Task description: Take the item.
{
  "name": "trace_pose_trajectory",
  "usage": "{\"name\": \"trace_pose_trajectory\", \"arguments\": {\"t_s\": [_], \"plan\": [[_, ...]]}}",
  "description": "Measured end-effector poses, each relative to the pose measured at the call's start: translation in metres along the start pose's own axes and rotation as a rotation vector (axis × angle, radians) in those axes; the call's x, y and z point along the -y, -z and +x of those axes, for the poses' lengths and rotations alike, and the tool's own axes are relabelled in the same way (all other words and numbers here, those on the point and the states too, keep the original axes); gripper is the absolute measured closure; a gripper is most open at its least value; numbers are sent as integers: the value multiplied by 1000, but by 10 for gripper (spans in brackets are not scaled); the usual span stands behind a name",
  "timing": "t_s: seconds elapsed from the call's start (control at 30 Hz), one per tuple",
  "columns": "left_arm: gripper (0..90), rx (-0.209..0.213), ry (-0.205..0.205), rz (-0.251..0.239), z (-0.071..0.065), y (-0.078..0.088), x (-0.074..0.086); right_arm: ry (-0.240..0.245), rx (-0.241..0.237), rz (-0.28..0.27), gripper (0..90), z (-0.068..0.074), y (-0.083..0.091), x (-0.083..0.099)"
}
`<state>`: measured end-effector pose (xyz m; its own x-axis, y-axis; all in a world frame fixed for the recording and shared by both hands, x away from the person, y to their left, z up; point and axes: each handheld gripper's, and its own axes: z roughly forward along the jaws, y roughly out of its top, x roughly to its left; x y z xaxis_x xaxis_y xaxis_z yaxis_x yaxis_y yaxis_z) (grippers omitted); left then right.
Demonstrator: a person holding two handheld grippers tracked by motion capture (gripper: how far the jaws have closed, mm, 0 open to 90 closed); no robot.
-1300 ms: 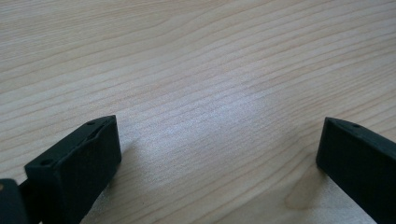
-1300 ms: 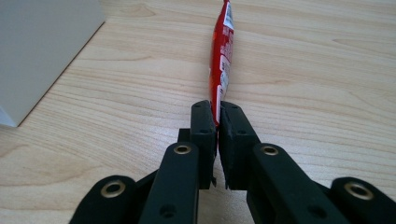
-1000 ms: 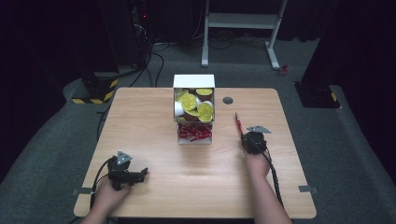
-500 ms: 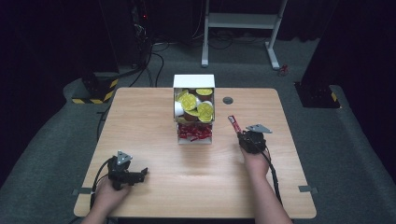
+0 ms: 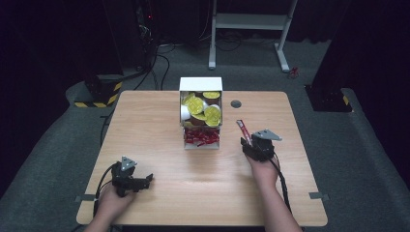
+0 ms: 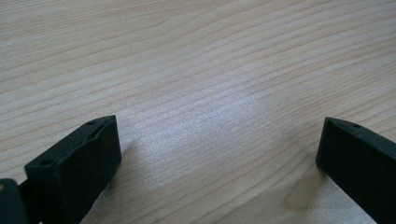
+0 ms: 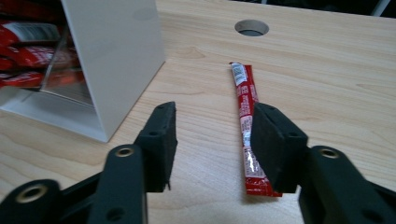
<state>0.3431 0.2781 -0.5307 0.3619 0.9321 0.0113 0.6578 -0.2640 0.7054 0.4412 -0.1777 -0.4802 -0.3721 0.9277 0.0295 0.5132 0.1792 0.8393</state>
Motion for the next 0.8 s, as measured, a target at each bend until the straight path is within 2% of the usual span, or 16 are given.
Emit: {"name": "trace_pose_trajectory", "arguments": {"t_s": [0.2, 0.47, 0.53, 0.63, 0.8], "plan": [[3, 0, -1, 0, 0, 0, 0, -6, 3, -2, 373, 4, 9, 2], [2, 0, -1, 0, 0, 0, 0, -20, -29, -14, 248, 7, 23, 8], [3, 0, 0, 0, 0, 0, 0, -29, -43, -8, 232, 8, 26, 11], [3, 0, -1, 0, 0, 0, 0, -10, -1, 20, 208, 13, 29, 15], [3, 0, -1, 1, 0, 0, 0, -2, -22, 17, 184, 16, 39, 27]]}}
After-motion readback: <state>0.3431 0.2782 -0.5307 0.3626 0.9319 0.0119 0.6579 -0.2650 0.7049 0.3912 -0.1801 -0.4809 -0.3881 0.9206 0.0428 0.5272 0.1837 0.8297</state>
